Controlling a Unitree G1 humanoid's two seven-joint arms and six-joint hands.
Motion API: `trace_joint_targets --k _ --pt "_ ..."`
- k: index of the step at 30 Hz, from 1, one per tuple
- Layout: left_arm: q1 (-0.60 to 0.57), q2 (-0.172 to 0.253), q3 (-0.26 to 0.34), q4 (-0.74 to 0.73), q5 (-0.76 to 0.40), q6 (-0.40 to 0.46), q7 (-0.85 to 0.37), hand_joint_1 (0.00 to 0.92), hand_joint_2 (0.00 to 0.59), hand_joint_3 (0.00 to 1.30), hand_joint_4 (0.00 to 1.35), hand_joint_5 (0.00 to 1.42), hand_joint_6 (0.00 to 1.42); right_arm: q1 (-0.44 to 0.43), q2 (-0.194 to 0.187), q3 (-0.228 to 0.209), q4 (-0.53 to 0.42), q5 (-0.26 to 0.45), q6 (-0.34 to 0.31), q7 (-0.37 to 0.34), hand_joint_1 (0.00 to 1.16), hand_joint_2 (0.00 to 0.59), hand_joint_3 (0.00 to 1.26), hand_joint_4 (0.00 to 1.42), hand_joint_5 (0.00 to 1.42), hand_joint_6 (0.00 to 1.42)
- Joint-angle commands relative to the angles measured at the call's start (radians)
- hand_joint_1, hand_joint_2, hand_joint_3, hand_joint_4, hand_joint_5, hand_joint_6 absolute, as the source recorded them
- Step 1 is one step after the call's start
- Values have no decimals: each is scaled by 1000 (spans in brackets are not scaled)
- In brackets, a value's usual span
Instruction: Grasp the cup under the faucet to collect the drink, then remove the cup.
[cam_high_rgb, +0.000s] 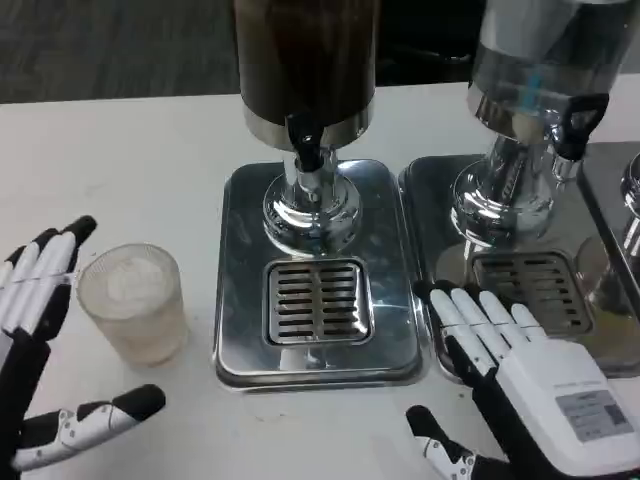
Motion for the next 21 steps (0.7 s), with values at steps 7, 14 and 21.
trace_joint_targets --k 7,14,21 --pt "-77 6 -1 113 -69 60 -29 2 5 0 0 0 29 4 12 14 -7 13 7 -9 563 452 23 0 0 0" --pt "-147 25 -20 241 -64 104 -29 20 3 0 0 7 45 2 19 31 -7 7 8 -7 562 452 33 0 0 0" --pt "-179 45 -47 307 -61 117 -28 47 0 0 0 21 59 -8 26 38 -8 2 13 -14 561 452 58 0 0 0"
